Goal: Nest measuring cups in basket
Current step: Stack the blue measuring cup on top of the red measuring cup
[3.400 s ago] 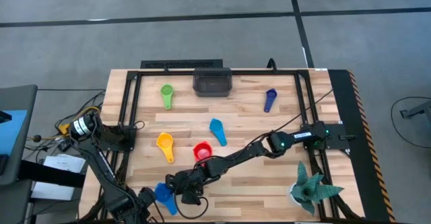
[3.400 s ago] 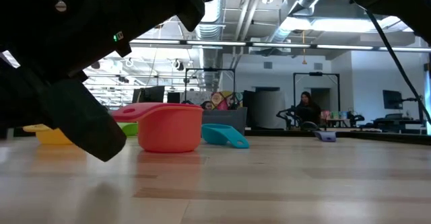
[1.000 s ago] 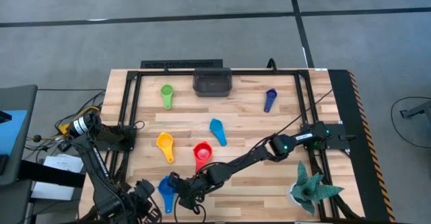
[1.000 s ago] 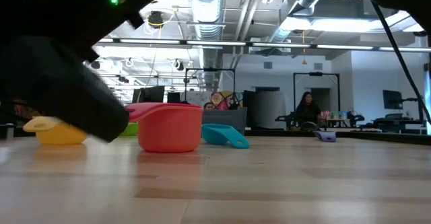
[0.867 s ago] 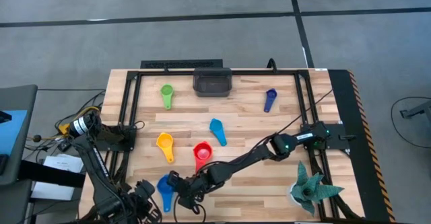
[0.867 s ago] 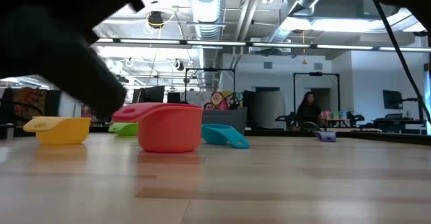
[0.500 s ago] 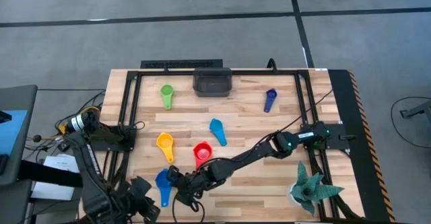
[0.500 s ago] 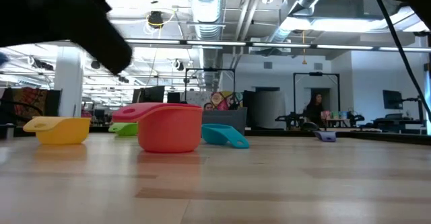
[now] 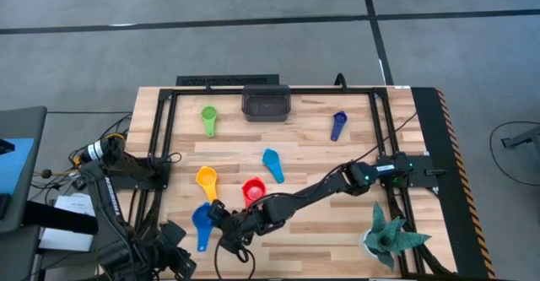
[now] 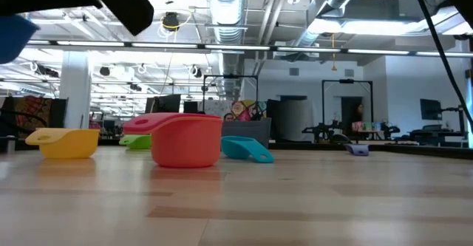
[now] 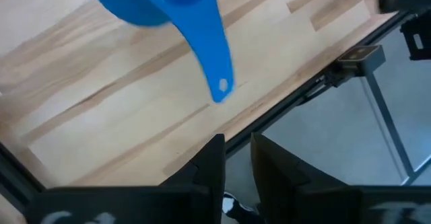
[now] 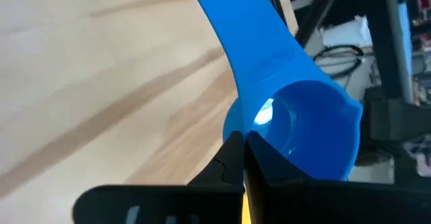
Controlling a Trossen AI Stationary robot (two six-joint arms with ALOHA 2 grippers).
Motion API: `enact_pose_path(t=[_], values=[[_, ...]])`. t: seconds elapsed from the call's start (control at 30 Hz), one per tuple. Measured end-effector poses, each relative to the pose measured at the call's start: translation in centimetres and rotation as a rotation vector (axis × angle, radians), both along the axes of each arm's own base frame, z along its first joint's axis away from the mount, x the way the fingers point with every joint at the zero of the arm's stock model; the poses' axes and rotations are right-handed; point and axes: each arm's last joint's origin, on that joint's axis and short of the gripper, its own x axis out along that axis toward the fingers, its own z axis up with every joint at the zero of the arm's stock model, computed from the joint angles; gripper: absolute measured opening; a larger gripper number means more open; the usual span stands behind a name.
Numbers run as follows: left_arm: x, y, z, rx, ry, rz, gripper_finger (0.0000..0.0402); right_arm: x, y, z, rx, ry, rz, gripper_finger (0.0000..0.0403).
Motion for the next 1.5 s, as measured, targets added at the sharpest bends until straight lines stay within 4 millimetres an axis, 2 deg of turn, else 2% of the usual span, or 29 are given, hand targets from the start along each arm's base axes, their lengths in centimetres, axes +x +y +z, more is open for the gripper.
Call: enact_pose_path(t=[0.13, 0.3, 0.5, 0.63, 0.8, 1.1, 1.23, 1.5], values=[[0.7, 0.3, 0.0, -0.009, 0.001, 0.030, 0.0090, -0.3, -0.2, 0.7, -0.014, 0.002, -0.016, 0.0006], [1.3, 1.0, 0.4, -0.026, 0.020, 0.043, 0.0163, -0.6, -0.4, 2.2, -0.023, -0.025, -0.049, 0.0010], [0.8, 2.3, 1.6, -0.012, -0.013, 0.042, 0.0254, -1.0, -0.6, 3.8, 0.002, -0.056, -0.077, 0.0007], [0.4, 3.2, 2.8, -0.003, -0.076, 0.040, 0.0284, -1.3, -0.6, 4.6, -0.005, -0.071, -0.087, 0.0007], [0.4, 4.2, 3.5, 0.012, -0.082, 0.033, 0.0281, -1.7, -0.3, 5.1, -0.028, -0.075, -0.090, 0.0009], [0.7, 4.6, 3.5, 0.021, -0.068, 0.027, 0.0240, -2.2, -0.4, 7.5, -0.005, -0.152, -0.105, 0.0010], [0.7, 4.6, 3.5, 0.025, -0.075, 0.031, 0.0217, -2.4, -0.5, 8.1, -0.009, -0.168, -0.108, 0.0008], [0.8, 4.9, 3.9, 0.039, -0.131, 0.047, 0.0159, -2.4, -0.5, 8.1, -0.028, -0.164, -0.102, 0.0011]])
